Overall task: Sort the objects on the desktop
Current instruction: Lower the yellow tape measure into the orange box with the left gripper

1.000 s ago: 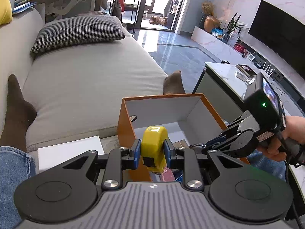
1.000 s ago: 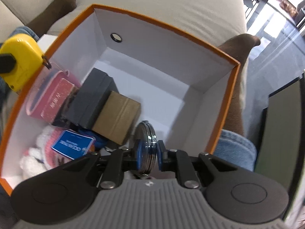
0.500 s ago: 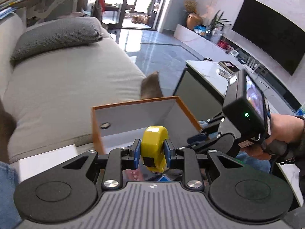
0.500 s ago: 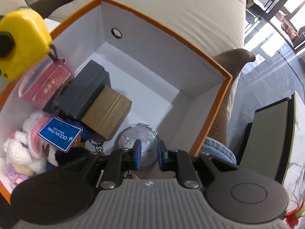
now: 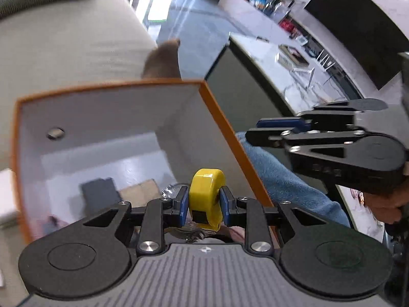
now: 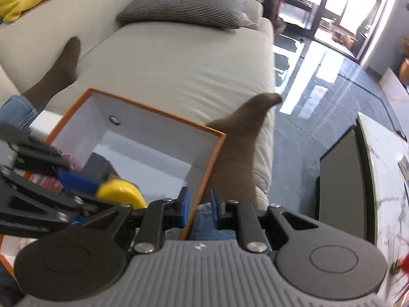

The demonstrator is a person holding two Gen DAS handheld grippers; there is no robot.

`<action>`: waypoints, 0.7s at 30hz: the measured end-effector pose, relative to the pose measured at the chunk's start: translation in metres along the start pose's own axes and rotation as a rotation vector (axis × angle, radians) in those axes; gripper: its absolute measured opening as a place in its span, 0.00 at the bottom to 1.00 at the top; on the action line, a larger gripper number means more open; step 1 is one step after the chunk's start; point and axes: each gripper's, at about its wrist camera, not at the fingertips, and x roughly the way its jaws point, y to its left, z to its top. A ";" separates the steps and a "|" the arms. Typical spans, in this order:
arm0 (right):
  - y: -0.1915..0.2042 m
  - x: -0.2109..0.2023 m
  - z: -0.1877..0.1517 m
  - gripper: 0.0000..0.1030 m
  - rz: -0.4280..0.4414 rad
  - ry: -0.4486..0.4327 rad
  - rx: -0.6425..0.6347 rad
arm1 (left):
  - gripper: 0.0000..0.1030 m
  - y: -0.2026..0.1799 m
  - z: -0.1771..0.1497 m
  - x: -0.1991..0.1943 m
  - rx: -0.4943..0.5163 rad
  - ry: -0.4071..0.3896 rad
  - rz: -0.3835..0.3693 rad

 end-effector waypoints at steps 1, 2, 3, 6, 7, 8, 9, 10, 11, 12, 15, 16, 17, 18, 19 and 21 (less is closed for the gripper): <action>-0.003 0.003 -0.002 0.17 -0.001 0.000 0.011 | 0.28 0.000 -0.001 0.008 -0.002 0.014 0.003; -0.006 0.007 -0.004 0.17 0.002 0.001 0.020 | 0.28 0.000 -0.001 0.014 -0.005 0.028 0.007; -0.007 0.014 -0.006 0.18 0.006 0.005 0.028 | 0.28 0.000 -0.001 0.021 -0.010 0.043 0.012; -0.015 0.019 -0.010 0.18 0.014 0.017 0.042 | 0.28 0.003 -0.003 0.033 -0.039 0.063 0.013; -0.016 0.020 -0.012 0.18 0.015 0.019 0.045 | 0.28 0.003 -0.003 0.036 -0.049 0.066 0.015; -0.018 0.020 -0.013 0.18 0.019 0.021 0.046 | 0.27 0.004 -0.004 0.039 -0.057 0.072 0.018; -0.019 0.019 -0.014 0.18 0.023 0.021 0.045 | 0.24 0.005 -0.005 0.042 -0.061 0.081 0.016; -0.019 0.020 -0.015 0.18 0.026 0.021 0.043 | 0.22 0.005 -0.005 0.045 -0.063 0.093 0.014; -0.019 0.020 -0.015 0.18 0.029 0.020 0.042 | 0.22 0.005 -0.005 0.047 -0.065 0.099 0.017; -0.019 0.020 -0.015 0.18 0.031 0.018 0.039 | 0.22 0.004 -0.006 0.049 -0.059 0.101 0.030; -0.016 0.019 -0.016 0.19 0.025 0.013 0.028 | 0.23 -0.002 -0.004 0.050 -0.024 0.105 0.063; -0.016 0.018 -0.017 0.19 0.027 0.014 0.024 | 0.24 -0.004 -0.004 0.049 -0.013 0.106 0.084; -0.015 0.018 -0.018 0.19 0.030 0.017 0.021 | 0.24 -0.006 -0.005 0.048 0.002 0.105 0.105; -0.014 0.018 -0.018 0.19 0.031 0.020 0.018 | 0.24 -0.007 -0.005 0.046 0.013 0.106 0.125; -0.013 0.018 -0.019 0.19 0.030 0.021 0.016 | 0.25 -0.008 -0.006 0.045 0.021 0.107 0.142; -0.013 0.017 -0.020 0.19 0.027 0.022 0.014 | 0.25 -0.008 -0.008 0.042 0.025 0.115 0.143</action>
